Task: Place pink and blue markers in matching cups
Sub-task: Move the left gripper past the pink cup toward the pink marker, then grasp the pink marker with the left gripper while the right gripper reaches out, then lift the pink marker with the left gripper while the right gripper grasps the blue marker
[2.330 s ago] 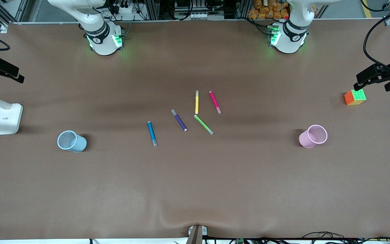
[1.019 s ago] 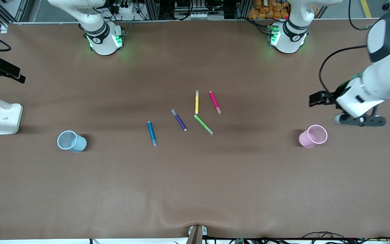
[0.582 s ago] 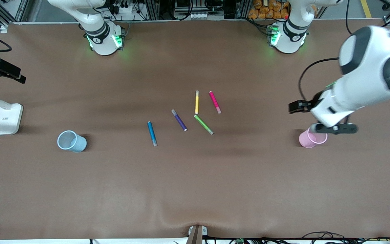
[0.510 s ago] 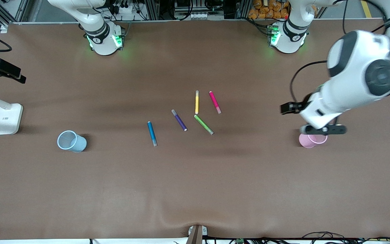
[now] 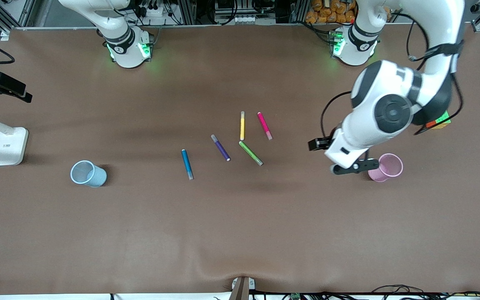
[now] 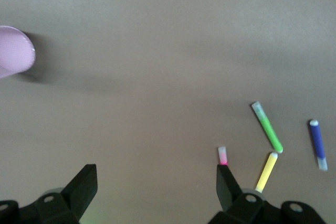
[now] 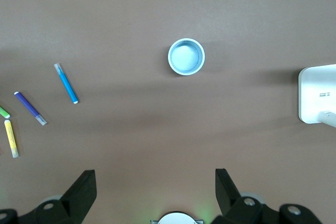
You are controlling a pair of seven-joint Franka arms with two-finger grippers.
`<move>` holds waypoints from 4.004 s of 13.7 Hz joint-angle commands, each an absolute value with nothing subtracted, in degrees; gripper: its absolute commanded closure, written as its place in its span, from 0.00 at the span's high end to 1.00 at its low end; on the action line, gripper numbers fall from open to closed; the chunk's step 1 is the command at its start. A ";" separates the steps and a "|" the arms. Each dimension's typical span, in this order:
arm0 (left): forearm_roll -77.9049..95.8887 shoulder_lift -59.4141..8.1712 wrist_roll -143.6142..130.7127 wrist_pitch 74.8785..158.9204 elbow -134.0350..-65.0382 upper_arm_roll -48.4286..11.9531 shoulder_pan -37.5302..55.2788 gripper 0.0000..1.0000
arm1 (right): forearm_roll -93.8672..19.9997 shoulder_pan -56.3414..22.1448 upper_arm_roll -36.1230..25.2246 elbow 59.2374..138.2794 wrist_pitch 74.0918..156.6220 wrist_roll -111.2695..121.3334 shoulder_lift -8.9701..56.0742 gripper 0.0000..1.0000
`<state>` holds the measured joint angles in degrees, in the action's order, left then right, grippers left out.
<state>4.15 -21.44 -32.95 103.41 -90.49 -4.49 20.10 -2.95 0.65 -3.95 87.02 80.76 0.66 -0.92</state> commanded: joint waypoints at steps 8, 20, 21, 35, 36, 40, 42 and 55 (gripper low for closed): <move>4.31 -29.09 -55.18 118.46 -97.90 -4.04 32.68 1.00 | -3.78 1.58 -3.43 87.19 80.51 0.97 -1.14 1.00; 4.04 -35.94 -65.47 127.87 -101.34 -4.04 38.14 0.85 | -3.78 1.49 -3.43 87.28 80.68 0.97 -1.14 1.00; 4.04 -36.30 -65.57 127.97 -101.34 -4.04 38.32 0.82 | -3.78 1.49 -3.43 87.28 80.68 0.97 -1.14 1.00; 3.78 -36.04 -69.43 132.10 -105.73 -3.96 39.46 0.56 | -3.07 3.77 -3.52 84.29 88.13 24.22 9.04 1.00; 3.78 -35.86 -69.43 132.10 -105.82 -3.96 39.38 0.41 | -3.16 3.87 -3.52 84.29 89.81 27.74 9.66 1.00; 3.78 -35.42 -69.08 132.01 -105.56 -4.04 38.76 0.00 | -3.43 0.28 -3.25 84.90 93.67 30.41 14.40 1.00; 3.78 -34.63 -68.56 131.40 -105.56 -4.04 38.41 0.00 | -3.34 -2.97 -3.25 84.99 97.54 29.97 17.04 1.00; -0.77 -24.00 -49.49 116.72 -102.39 -3.60 22.60 0.00 | -2.72 -22.30 -3.43 97.65 123.04 11.82 26.79 1.00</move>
